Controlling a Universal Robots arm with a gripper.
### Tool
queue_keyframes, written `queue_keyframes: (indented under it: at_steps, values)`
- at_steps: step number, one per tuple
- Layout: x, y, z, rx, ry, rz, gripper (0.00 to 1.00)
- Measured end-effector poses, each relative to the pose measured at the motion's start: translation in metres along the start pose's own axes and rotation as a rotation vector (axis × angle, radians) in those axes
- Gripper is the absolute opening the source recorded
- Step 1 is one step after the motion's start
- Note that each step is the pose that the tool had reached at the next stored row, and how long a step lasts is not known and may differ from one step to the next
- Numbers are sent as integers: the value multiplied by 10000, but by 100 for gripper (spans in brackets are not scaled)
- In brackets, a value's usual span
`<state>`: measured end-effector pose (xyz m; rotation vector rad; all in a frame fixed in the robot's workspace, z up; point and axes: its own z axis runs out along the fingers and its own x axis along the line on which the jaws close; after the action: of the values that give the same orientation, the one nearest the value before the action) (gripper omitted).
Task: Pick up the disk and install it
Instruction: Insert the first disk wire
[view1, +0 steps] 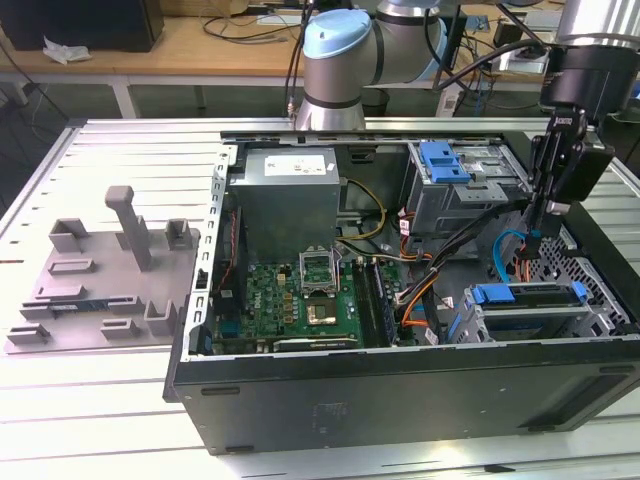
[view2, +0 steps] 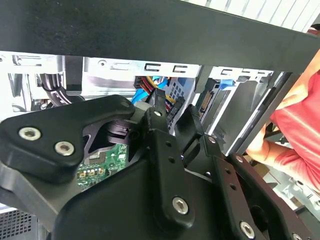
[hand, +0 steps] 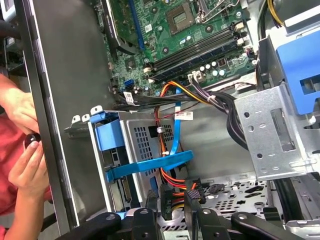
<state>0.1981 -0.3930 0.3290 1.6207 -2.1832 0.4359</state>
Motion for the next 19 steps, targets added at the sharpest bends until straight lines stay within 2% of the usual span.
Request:
queue_keyframes:
  at_steps: [2,5,12,15,16,17,19]
  values:
    - [0,0,1,4,19,6,33]
    - [-1,0,3,9,55,17,17]
    - [-2,0,4,4,60,29,17]
    - [35,-12,19,-71,-222,-8,17]
    - [62,-20,29,-113,-380,-30,17]
    - [100,-27,41,-118,-410,-38,17]
    - [131,-28,42,-112,-409,-51,17]
